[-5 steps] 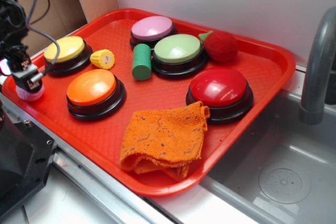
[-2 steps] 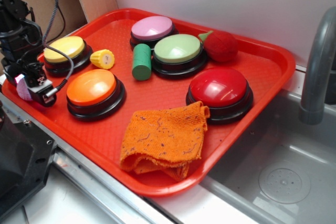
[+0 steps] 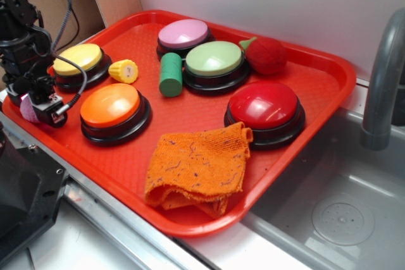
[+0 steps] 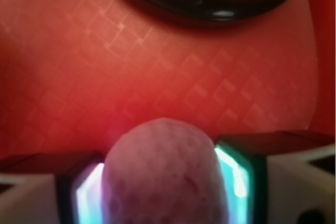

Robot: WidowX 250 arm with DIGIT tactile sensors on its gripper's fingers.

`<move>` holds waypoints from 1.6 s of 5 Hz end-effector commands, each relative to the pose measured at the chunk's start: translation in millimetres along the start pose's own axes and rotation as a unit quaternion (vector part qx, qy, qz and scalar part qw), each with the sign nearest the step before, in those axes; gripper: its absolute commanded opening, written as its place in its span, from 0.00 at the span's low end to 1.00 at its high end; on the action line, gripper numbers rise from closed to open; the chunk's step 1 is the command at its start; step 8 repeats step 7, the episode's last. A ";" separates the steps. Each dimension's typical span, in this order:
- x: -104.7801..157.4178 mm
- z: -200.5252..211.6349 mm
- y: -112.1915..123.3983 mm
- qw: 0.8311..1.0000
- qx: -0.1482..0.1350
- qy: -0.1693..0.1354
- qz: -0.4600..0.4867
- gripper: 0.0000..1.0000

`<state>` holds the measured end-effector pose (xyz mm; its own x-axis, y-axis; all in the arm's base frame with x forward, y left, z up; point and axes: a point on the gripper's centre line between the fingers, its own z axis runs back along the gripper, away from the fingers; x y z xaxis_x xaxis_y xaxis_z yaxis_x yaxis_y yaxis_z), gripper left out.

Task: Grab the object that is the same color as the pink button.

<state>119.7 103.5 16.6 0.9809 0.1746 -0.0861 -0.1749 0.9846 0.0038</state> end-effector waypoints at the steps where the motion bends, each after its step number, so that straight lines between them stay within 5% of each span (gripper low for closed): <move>1: 27.7 58.8 -26.2 0.999 -0.034 -0.008 0.006 0.00; 3: 58.0 117.1 -77.5 0.996 -0.064 -0.042 -0.048 0.00; 5: 71.9 160.8 -122.2 0.990 -0.038 -0.077 -0.116 0.00; 6: 75.8 171.0 -140.8 0.986 0.001 -0.097 -0.137 0.00; 8: 75.1 167.4 -131.2 0.990 0.001 -0.076 -0.119 0.00</move>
